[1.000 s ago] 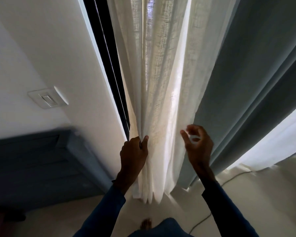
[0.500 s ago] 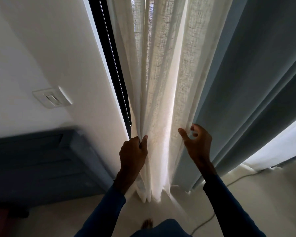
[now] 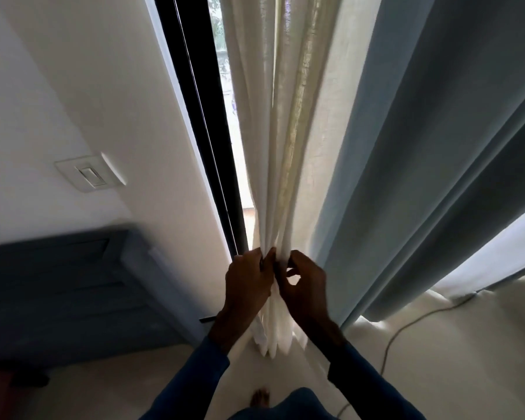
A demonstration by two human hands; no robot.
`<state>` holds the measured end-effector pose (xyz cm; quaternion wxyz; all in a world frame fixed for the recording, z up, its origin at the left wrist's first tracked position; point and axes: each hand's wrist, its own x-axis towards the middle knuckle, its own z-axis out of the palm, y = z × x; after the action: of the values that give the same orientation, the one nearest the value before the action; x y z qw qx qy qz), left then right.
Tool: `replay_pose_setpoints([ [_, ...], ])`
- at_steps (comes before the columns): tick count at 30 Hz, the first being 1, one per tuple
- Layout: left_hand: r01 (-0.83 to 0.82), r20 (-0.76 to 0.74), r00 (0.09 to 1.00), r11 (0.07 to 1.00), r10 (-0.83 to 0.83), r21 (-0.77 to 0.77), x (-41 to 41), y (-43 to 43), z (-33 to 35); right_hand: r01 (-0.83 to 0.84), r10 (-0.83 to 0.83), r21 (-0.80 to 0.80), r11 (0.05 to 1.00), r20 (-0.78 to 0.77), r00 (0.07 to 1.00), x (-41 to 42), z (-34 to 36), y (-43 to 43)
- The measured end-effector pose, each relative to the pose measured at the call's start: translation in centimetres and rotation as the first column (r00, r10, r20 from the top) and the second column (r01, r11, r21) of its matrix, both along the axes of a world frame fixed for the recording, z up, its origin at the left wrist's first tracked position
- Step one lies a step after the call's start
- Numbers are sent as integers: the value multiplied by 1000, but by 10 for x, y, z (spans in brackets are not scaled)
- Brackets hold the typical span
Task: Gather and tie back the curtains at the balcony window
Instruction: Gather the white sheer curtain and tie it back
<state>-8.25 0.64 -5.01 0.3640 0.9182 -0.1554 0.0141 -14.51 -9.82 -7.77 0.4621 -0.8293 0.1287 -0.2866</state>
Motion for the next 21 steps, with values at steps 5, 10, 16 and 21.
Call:
replay_pose_setpoints([
  [5,59,-51,996,983,-69,-175,-1,5,-4,7,-7,39,999,7,1000,3,-5,-3],
  [10,164,-5,985,955,-171,-246,-9,4,-1,-48,49,34,998,-53,997,0,-9,1],
  [16,39,86,996,996,-32,-80,-2,3,-1,-205,208,55,977,-51,977,-5,-8,5],
  [21,4,76,997,1000,-2,-24,1,-1,-4,-219,224,66,974,-84,971,-3,-3,-7],
])
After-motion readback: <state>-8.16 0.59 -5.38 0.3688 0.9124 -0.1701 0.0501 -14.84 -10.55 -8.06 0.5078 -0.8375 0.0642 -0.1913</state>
